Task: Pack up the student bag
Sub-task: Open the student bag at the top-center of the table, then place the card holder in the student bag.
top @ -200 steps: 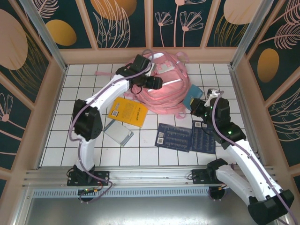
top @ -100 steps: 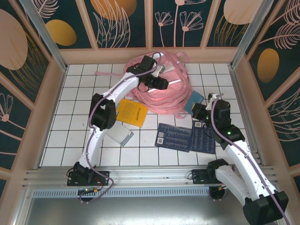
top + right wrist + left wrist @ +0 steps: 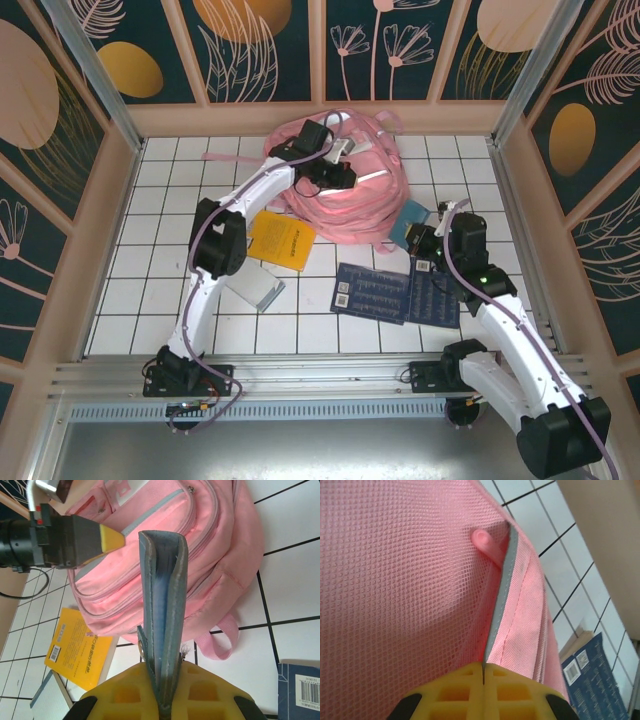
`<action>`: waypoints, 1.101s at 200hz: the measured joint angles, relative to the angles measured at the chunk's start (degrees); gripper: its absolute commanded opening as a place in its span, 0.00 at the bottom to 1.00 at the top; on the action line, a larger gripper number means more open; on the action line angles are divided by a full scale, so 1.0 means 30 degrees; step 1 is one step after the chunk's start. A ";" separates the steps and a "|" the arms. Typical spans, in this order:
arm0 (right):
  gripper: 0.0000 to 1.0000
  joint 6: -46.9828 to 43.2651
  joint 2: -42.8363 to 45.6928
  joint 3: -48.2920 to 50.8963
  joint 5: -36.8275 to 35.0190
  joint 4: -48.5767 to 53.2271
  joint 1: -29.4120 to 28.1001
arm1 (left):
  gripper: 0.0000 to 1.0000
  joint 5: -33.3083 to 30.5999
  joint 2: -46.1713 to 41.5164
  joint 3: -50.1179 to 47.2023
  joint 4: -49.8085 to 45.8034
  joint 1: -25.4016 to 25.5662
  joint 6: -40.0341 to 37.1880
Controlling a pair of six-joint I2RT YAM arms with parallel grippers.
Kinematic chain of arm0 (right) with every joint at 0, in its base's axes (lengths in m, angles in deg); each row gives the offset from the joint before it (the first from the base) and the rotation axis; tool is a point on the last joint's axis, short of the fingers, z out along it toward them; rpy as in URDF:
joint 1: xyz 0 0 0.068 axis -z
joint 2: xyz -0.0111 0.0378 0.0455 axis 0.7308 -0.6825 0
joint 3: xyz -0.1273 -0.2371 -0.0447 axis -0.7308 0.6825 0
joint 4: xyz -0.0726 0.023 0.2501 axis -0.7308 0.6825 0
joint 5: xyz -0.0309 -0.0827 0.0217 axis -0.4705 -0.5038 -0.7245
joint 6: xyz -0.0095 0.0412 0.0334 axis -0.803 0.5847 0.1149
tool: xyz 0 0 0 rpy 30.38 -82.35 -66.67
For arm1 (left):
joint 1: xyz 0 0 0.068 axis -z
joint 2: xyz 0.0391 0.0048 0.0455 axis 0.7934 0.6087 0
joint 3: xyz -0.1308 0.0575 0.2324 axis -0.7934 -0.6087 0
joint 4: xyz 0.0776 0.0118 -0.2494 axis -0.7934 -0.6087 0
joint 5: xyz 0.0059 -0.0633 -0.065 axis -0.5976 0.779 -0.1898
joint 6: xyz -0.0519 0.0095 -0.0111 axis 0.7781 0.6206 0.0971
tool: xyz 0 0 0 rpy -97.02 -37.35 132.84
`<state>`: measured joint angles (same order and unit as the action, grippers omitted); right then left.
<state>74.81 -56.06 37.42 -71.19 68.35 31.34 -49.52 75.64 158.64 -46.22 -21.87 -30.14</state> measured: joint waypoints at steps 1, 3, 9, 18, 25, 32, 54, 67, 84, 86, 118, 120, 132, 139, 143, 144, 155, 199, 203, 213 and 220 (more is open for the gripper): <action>0.00 0.0000 0.0000 0.0000 -0.0022 -0.0007 0.0000 | 0.00 0.0015 -0.0036 -0.0036 0.0029 -0.0007 0.0015; 0.00 0.0007 0.0000 0.0000 -0.0044 0.0000 0.0007 | 0.00 0.0073 -0.0138 -0.0153 0.0153 -0.0029 0.0102; 0.00 0.0007 0.0007 0.0000 -0.0102 -0.0007 0.0051 | 0.00 0.0211 -0.0430 -0.0474 0.0466 -0.0124 0.0350; 0.00 0.0066 0.0029 0.0000 -0.0248 0.0000 0.0109 | 0.00 0.0364 -0.1071 -0.1100 0.1049 -0.0357 0.0867; 0.00 0.0102 0.0051 0.0000 -0.0335 0.0000 0.0146 | 0.00 0.0495 -0.1530 -0.1545 0.1501 -0.0568 0.1239; 0.00 0.0226 0.0080 0.0000 -0.0488 -0.0007 0.0175 | 0.00 0.0648 -0.2069 -0.1953 0.1996 -0.0831 0.1654; 0.00 0.0663 0.0095 0.0000 -0.0612 -0.0233 0.0335 | 0.00 0.0962 -0.3468 -0.2302 0.3242 -0.1821 0.2863; 0.00 0.1056 -0.0022 0.0022 -0.0503 -0.0707 0.0503 | 0.00 0.1260 -0.4051 -0.2149 0.3825 -0.2317 0.3497; 0.00 0.1894 -0.0641 0.0117 0.0117 -0.1872 0.0794 | 0.00 0.1741 -0.4233 -0.1341 0.4248 -0.2914 0.4269; 0.00 0.1982 -0.0743 0.0160 0.0262 -0.2033 0.0831 | 0.00 0.1770 -0.4233 -0.1275 0.4284 -0.2943 0.4328; 0.00 0.4517 -0.3264 0.0852 0.2594 -0.5967 0.1319 | 0.00 0.2754 -0.4189 -0.0648 0.4554 -0.3468 0.5683; 0.00 0.4699 -0.3475 0.0896 0.2769 -0.6302 0.1326 | 0.00 0.2812 -0.4182 -0.0605 0.4546 -0.3483 0.5748; 0.00 0.5901 -0.4947 0.1151 0.3665 -0.8225 0.1319 | 0.00 0.3155 -0.4131 -0.0466 0.4583 -0.3555 0.6120; 0.00 0.6557 -0.5734 0.1239 0.4175 -0.9209 0.1319 | 0.00 0.3315 -0.4131 -0.0452 0.4641 -0.3577 0.6266; 0.00 0.6856 -0.6331 0.1246 0.4495 -0.9887 0.1319 | 0.00 0.3410 -0.4124 -0.0444 0.4692 -0.3592 0.6346; 0.00 0.6951 -0.6470 0.1246 0.4546 -1.0018 0.1319 | 0.00 0.3453 -0.4109 -0.0444 0.4707 -0.3592 0.6397; 0.00 0.7919 -0.8153 0.1173 0.5450 -1.2094 0.1319 | 0.00 0.3723 -0.4087 -0.0437 0.4772 -0.3592 0.6564; 0.00 1.0557 -1.4950 -0.0648 0.8619 -1.8440 0.1260 | 0.00 0.4583 -0.3920 -0.0437 0.5158 -0.3592 0.6965; 0.00 1.0819 -1.5475 -0.0852 0.8859 -1.8921 0.1253 | 0.00 0.4692 -0.3898 -0.0437 0.5187 -0.3592 0.6965; 0.00 1.1344 -1.6793 -0.1545 0.9457 -2.0225 0.1202 | 0.00 0.4881 -0.3876 -0.0437 0.5304 -0.3606 0.6972; 0.00 1.1621 -1.7537 -0.2004 0.9814 -2.0954 0.1158 | 0.00 0.5027 -0.3854 -0.0437 0.5391 -0.3606 0.6972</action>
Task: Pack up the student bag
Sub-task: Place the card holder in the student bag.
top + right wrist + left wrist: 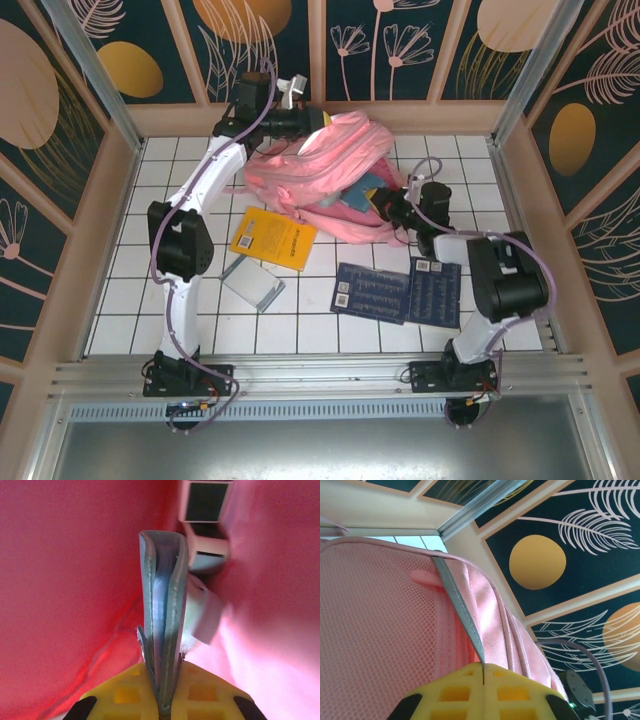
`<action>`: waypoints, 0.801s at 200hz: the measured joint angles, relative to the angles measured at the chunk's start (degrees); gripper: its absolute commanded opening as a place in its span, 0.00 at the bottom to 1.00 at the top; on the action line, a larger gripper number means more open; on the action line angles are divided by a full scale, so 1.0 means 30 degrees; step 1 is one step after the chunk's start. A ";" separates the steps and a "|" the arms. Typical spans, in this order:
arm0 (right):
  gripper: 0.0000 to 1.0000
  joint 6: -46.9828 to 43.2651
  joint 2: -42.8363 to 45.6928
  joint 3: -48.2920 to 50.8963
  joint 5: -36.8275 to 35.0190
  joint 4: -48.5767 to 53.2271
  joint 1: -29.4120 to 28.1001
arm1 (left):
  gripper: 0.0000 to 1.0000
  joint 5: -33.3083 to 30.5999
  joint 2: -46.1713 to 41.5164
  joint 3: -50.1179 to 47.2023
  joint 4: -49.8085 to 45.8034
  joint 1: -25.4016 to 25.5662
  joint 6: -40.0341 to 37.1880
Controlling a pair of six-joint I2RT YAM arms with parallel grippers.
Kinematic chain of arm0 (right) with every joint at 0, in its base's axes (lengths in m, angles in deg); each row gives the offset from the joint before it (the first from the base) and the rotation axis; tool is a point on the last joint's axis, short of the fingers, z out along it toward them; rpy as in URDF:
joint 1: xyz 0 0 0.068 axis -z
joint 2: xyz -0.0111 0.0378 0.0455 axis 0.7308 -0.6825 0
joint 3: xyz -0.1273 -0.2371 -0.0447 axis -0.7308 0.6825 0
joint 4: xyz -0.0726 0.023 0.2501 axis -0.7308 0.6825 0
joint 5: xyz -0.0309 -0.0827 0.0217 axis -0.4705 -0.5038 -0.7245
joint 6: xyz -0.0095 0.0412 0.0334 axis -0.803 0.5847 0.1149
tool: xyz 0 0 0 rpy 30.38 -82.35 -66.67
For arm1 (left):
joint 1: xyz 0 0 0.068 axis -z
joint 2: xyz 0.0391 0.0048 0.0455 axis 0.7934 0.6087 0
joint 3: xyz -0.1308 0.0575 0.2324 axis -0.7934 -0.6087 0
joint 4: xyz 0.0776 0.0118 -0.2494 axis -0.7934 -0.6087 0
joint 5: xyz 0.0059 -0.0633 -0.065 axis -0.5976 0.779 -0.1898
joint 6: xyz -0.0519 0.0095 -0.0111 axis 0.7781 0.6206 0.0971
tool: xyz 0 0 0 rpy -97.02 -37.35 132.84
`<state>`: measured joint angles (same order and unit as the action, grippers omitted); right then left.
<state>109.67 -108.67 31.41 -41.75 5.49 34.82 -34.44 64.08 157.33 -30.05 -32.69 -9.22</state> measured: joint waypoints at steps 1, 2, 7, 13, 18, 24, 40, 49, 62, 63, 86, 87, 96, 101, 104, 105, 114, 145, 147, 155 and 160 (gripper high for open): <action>0.00 0.0058 -0.0102 -0.0080 0.0036 -0.0095 -0.0015 | 0.00 0.0022 0.0000 0.0000 0.0007 0.0000 0.0000; 0.00 0.0168 -0.0306 -0.0219 0.0146 -0.0255 -0.0044 | 0.00 0.0036 0.0007 0.0000 0.0022 0.0000 0.0000; 0.00 0.0321 -0.0794 -0.0612 0.0306 -0.0656 -0.0117 | 0.00 0.0146 0.0036 0.0000 0.0073 -0.0022 0.0000; 0.00 0.0510 -0.1399 -0.1151 0.0517 -0.1144 -0.0240 | 0.00 0.0248 0.0066 0.0000 0.0153 -0.0029 0.0000; 0.00 0.0627 -0.1792 -0.1537 0.0656 -0.1392 -0.0357 | 0.00 0.0313 0.0080 0.0000 0.0182 -0.0036 0.0000; 0.00 0.0765 -0.2186 -0.2018 0.0714 -0.1559 -0.0510 | 0.00 0.0401 0.0102 0.0000 0.0233 -0.0073 0.0022; 0.00 0.0823 -0.2922 -0.3300 0.0699 -0.1537 -0.1122 | 0.00 0.0670 0.0146 0.0000 0.0430 -0.0146 0.0197; 0.00 0.0750 -0.3308 -0.4299 0.0546 -0.1049 -0.1588 | 0.00 0.0809 0.0175 -0.0007 0.0590 -0.0204 0.0335; 0.00 0.0663 -0.3942 -0.6011 -0.0095 0.0233 -0.2375 | 0.00 0.0954 0.0189 -0.0007 0.0801 -0.0270 0.0532; 0.00 0.0641 -0.3971 -0.6120 -0.0138 0.0321 -0.2419 | 0.00 0.0962 0.0189 -0.0007 0.0816 -0.0270 0.0546; 0.00 0.0736 -0.5537 -0.9551 -0.2069 0.3279 -0.3796 | 0.00 0.1239 0.0197 -0.0036 0.1290 -0.0328 0.0787; 0.00 0.0758 -0.5603 -0.9712 -0.2157 0.3417 -0.3861 | 0.00 0.1246 0.0197 -0.0036 0.1311 -0.0335 0.0794; 0.00 0.0925 -0.6288 -1.0819 -0.2987 0.4218 -0.4262 | 0.00 0.1260 0.0197 -0.0044 0.1486 -0.0357 0.0896; 0.00 0.1115 -0.6717 -1.1446 -0.3453 0.4641 -0.4473 | 0.00 0.1260 0.0197 -0.0066 0.1596 -0.0379 0.0954; 0.00 0.1239 -0.7009 -1.1825 -0.3701 0.4889 -0.4583 | 0.00 0.1290 0.0197 -0.0087 0.1668 -0.0393 0.1020; 0.00 0.1275 -0.7074 -1.1927 -0.3774 0.4940 -0.4612 | 0.00 0.1290 0.0197 -0.0095 0.1690 -0.0393 0.1020; 0.07 0.1508 -0.7912 -1.2998 -0.4532 0.5523 -0.4867 | 0.00 0.1362 0.0197 -0.0197 0.1902 -0.0452 0.1151; 0.66 0.2426 -1.1657 -1.7704 -0.5530 0.6251 -0.5209 | 0.00 0.1464 0.0211 -0.0576 0.2696 -0.0590 0.1654; 0.67 0.2492 -1.1883 -1.7988 -0.5530 0.6244 -0.5217 | 0.00 0.1464 0.0211 -0.0619 0.2754 -0.0612 0.1661; 0.69 0.2652 -1.2451 -1.8804 -0.5472 0.6164 -0.5224 | 0.00 0.1530 0.0211 -0.0736 0.2994 -0.0678 0.1872; 0.70 0.2667 -1.2713 -1.9292 -0.5355 0.6062 -0.5217 | 0.00 0.1574 0.0211 -0.0882 0.3286 -0.0772 0.2040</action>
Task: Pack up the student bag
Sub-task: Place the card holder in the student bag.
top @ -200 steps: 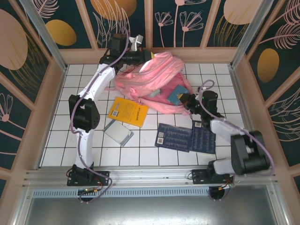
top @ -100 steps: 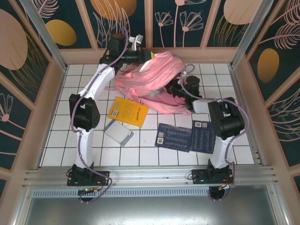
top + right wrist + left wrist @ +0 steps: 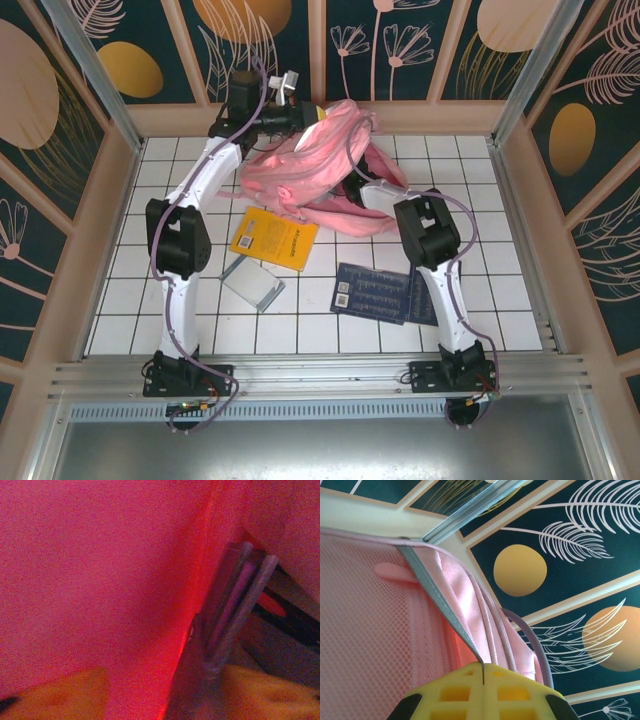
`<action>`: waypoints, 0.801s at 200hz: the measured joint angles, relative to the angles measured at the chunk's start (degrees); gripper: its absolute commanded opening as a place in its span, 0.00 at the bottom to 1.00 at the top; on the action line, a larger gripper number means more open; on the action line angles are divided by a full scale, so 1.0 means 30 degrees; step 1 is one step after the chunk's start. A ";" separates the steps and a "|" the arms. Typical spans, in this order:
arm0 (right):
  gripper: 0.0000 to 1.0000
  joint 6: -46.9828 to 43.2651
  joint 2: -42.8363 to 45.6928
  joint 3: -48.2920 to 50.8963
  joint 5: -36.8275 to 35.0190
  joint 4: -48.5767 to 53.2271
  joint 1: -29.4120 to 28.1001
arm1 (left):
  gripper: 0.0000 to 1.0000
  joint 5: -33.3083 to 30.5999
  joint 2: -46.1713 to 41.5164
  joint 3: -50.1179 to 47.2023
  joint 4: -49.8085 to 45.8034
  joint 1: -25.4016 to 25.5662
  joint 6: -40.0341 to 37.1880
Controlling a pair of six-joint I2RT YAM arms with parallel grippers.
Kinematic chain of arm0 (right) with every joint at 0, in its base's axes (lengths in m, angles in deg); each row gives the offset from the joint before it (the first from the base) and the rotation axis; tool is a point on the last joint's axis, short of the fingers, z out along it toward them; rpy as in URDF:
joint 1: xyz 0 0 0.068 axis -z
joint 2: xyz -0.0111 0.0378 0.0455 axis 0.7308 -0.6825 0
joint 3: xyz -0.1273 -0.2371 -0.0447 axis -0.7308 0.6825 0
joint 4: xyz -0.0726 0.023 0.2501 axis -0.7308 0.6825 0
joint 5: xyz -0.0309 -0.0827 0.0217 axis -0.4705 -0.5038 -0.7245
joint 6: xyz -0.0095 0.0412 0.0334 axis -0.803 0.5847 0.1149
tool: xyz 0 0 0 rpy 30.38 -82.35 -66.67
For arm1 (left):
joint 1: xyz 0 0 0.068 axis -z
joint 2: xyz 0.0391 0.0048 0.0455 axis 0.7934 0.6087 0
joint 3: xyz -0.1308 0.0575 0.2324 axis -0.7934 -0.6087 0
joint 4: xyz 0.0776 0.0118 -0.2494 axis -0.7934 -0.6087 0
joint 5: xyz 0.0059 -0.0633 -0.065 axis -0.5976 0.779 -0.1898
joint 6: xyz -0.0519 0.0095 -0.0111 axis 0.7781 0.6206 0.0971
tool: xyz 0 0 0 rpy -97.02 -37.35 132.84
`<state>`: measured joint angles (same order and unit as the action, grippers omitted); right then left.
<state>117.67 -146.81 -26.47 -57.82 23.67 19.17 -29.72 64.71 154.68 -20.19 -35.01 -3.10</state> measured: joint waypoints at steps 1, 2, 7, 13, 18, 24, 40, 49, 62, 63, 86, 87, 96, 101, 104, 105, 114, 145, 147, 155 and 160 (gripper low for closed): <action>0.70 -0.0007 -0.0029 -0.0051 0.0007 -0.0007 0.0000 | 0.00 0.0029 0.0000 -0.0036 0.0087 -0.0029 0.0051; 0.71 -0.0036 -0.0051 -0.0117 0.0029 -0.0015 0.0000 | 0.00 0.0044 0.0000 -0.0051 0.0146 -0.0044 0.0080; 0.73 -0.0044 -0.0153 -0.0342 0.0124 -0.0095 0.0000 | 0.00 0.0153 0.0000 -0.0138 0.0401 -0.0124 0.0240; 0.74 -0.0073 -0.0160 -0.0401 0.0226 -0.0175 -0.0007 | 0.00 0.0270 0.0000 -0.0248 0.0707 -0.0240 0.0423; 0.75 -0.0146 -0.0153 -0.0401 0.0321 -0.0211 -0.0007 | 0.00 0.0393 0.0000 -0.0313 0.0925 -0.0306 0.0539; 0.77 -0.0379 -0.0117 -0.0335 0.0423 -0.0306 -0.0022 | 0.00 0.0568 0.0000 -0.0379 0.1195 -0.0437 0.0656; 0.79 -0.1224 0.0510 0.0882 0.0503 -0.0874 -0.0022 | 0.00 0.0787 0.0000 -0.0554 0.1479 -0.0663 0.0911; 0.80 -0.1756 0.1202 0.1770 0.0517 -0.1027 -0.0015 | 0.00 0.0874 0.0000 -0.0619 0.1530 -0.0743 0.0969; 0.81 -0.2630 0.2455 0.3322 0.0568 -0.1129 0.0036 | 0.00 0.0896 0.0000 -0.0670 0.1457 -0.0801 0.0962; 0.81 -0.2747 0.2543 0.3432 0.0590 -0.1122 0.0036 | 0.00 0.0896 0.0000 -0.0670 0.1450 -0.0801 0.0962; 0.82 -0.4153 0.4969 0.6193 0.0663 -0.1202 0.0284 | 0.00 0.0867 0.0000 -0.0670 0.1231 -0.0838 0.0794; 0.82 -0.4240 0.5085 0.6309 0.0663 -0.1188 0.0306 | 0.00 0.0867 0.0000 -0.0670 0.1231 -0.0838 0.0794; 0.82 -0.4765 0.5945 0.7235 0.0648 -0.1115 0.0466 | 0.00 0.0816 0.0000 -0.0670 0.1144 -0.0838 0.0729; 0.82 -0.4998 0.6288 0.7599 0.0678 -0.1093 0.0554 | 0.00 0.0787 0.0000 -0.0685 0.1071 -0.0852 0.0670; 0.82 -0.5158 0.6601 0.7905 0.0634 -0.1064 0.0634 | 0.00 0.0765 0.0000 -0.0685 0.1042 -0.0860 0.0627; 0.81 -0.5195 0.6696 0.8021 0.0641 -0.1056 0.0663 | 0.00 0.0750 0.0000 -0.0685 0.1013 -0.0867 0.0597; 0.81 -0.5668 0.7526 0.8837 0.0641 -0.0845 0.0889 | 0.00 0.0641 0.0000 -0.0685 0.0823 -0.0882 0.0430; 0.79 -0.6951 1.0265 1.1475 0.0415 -0.0211 0.1756 | 0.15 0.0255 0.0000 -0.0685 -0.0007 -0.0889 -0.0313; 0.79 -0.6958 1.0375 1.1577 0.0372 -0.0204 0.1785 | 0.17 0.0211 0.0000 -0.0692 -0.0073 -0.0889 -0.0350; 0.75 -0.7089 1.0921 1.2087 0.0189 0.0015 0.1880 | 0.29 0.0080 0.0000 -0.0707 -0.0262 -0.0889 -0.0510; 0.75 -0.7278 1.1519 1.2604 -0.0146 0.0342 0.1938 | 0.35 -0.0051 -0.0007 -0.0758 -0.0284 -0.0896 -0.0641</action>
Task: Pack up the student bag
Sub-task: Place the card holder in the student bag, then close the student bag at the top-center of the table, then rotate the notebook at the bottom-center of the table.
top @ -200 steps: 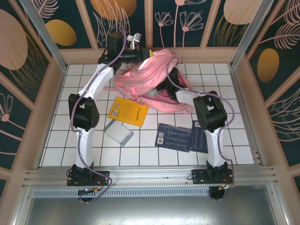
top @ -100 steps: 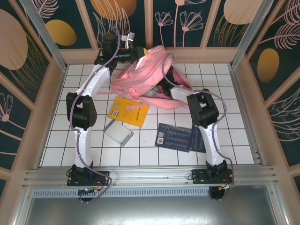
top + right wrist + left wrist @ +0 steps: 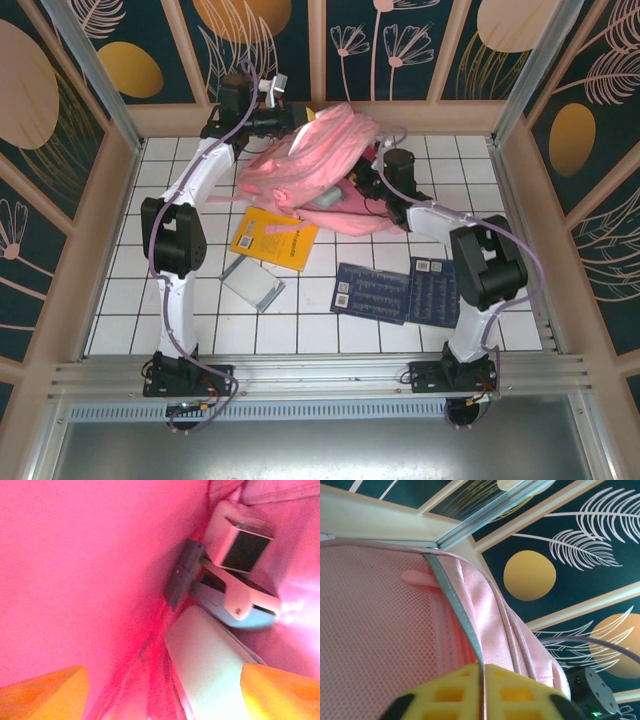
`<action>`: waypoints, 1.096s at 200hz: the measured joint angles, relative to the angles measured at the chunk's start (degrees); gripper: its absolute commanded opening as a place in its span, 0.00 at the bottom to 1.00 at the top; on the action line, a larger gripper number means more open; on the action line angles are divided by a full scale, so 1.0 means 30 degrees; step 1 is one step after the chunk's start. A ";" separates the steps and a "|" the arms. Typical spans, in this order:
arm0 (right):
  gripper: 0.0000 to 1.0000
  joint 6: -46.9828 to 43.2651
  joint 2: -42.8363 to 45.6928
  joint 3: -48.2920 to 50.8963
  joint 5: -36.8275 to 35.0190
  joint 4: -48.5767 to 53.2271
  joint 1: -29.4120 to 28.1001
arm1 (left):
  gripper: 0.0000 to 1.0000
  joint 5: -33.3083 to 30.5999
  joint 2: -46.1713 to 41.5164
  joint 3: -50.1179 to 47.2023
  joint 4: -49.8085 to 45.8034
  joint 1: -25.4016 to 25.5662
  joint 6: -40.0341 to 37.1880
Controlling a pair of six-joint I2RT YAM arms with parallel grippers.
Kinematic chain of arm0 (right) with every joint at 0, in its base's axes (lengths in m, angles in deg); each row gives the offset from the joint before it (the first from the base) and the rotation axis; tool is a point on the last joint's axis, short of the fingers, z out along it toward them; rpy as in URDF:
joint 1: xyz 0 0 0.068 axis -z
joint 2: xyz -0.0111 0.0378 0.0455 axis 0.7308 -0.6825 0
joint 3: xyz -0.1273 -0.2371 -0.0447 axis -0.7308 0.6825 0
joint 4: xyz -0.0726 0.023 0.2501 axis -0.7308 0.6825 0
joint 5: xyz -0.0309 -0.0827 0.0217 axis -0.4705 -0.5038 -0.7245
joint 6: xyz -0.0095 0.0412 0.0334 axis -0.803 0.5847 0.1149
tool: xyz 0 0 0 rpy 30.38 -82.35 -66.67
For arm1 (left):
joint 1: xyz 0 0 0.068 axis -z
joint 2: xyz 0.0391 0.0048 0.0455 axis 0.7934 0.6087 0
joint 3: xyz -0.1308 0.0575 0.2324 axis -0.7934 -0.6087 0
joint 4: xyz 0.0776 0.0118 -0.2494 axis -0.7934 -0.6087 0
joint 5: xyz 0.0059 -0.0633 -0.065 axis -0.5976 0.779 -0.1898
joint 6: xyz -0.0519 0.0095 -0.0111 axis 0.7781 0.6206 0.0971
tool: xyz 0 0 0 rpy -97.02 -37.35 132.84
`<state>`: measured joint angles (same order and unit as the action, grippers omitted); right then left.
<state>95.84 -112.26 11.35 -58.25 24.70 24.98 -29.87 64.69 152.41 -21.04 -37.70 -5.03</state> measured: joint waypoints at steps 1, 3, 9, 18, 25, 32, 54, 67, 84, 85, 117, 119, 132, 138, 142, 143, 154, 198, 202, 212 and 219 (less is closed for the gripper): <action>0.75 0.0029 0.0109 0.0117 -0.0080 0.0058 0.0000 | 0.35 -0.0036 -0.0007 -0.0007 0.0000 0.0000 0.0007; 0.74 0.0015 0.0226 0.0233 -0.0131 0.0168 0.0007 | 0.38 -0.0073 -0.0022 -0.0015 -0.0044 -0.0015 0.0000; 0.74 -0.0044 0.0860 0.0721 -0.0838 0.0794 0.0015 | 0.44 -0.0262 -0.0073 -0.0117 -0.0080 -0.0022 -0.0182; 0.73 -0.0102 0.1880 0.1574 -0.2098 0.1851 0.0015 | 0.49 -0.0583 -0.0277 -0.0408 -0.0299 -0.0029 -0.0532; 0.72 -0.0080 0.2892 0.2448 -0.3322 0.2725 0.0007 | 0.51 -0.0918 -0.0539 -0.0801 -0.0495 -0.0029 -0.0678; 0.71 -0.0095 0.3708 0.3155 -0.4233 0.3381 0.0007 | 0.53 -0.1086 -0.0780 -0.1151 -0.0576 -0.0029 -0.0823; 0.70 -0.0335 0.6965 0.5289 -0.7468 0.5268 -0.0051 | 0.59 -0.1909 -0.2237 -0.3351 -0.0780 -0.0029 -0.1224; 0.70 -0.0845 0.8794 0.5727 -0.9238 0.6273 -0.0372 | 0.62 -0.2688 -0.3410 -0.4758 -0.1158 -0.0022 -0.1610; 0.70 -0.1479 1.0309 0.5712 -1.0863 0.6849 -0.1071 | 0.66 -0.4269 -0.5158 -0.6477 -0.1923 -0.0007 -0.2106; 0.70 -0.1676 1.0557 0.5705 -1.1198 0.6951 -0.1239 | 0.66 -0.4393 -0.5260 -0.6579 -0.1953 -0.0007 -0.2164; 0.65 -0.3016 1.2495 0.5931 -1.3442 0.8451 -0.2703 | 0.74 -0.9683 -1.0018 -1.0754 -0.3643 0.0007 -0.2652; 0.65 -0.3111 1.2641 0.6003 -1.3449 0.8590 -0.2761 | 0.75 -1.0076 -1.0418 -1.1162 -0.3774 0.0007 -0.2667; 0.64 -0.3898 1.3063 0.6302 -1.3165 0.9020 -0.3016 | 0.80 -1.1482 -1.2007 -1.2852 -0.4248 0.0000 -0.2645; 0.64 -0.4444 1.3121 0.6404 -1.2706 0.9202 -0.3206 | 0.82 -1.2393 -1.2837 -1.3937 -0.4575 -0.0015 -0.2608; 0.64 -0.4670 1.3121 0.6426 -1.2429 0.9340 -0.3286 | 0.83 -1.2764 -1.3092 -1.4360 -0.4626 -0.0015 -0.2521; 0.64 -0.4765 1.3114 0.6426 -1.2298 0.9377 -0.3381 | 0.83 -1.2874 -1.3202 -1.4528 -0.4692 -0.0015 -0.2514; 0.63 -0.5748 1.2655 0.6404 -1.1103 0.9588 -0.4408 | 0.83 -1.4090 -1.3850 -1.6152 -0.5115 -0.0102 -0.2339; 0.59 -0.8306 0.8830 0.5537 -0.6390 1.1118 -0.8896 | 0.84 -1.5518 -1.3945 -2.2819 -0.6237 -0.1341 -0.2135; 0.59 -0.8495 0.8597 0.5464 -0.6011 1.1300 -0.9100 | 0.84 -1.5584 -1.3937 -2.3132 -0.6295 -0.1377 -0.2142; 0.59 -0.8772 0.8072 0.5268 -0.5129 1.1657 -0.9457 | 0.84 -1.5722 -1.3821 -2.3766 -0.6455 -0.1399 -0.2149; 0.59 -0.8998 0.7694 0.5085 -0.4554 1.1876 -0.9646 | 0.85 -1.5788 -1.3726 -2.3970 -0.6404 -0.1399 -0.2157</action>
<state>68.84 -89.18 26.60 -71.91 60.33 -3.96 -77.23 23.51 80.50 -40.26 -41.90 -11.50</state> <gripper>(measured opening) 0.592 0.843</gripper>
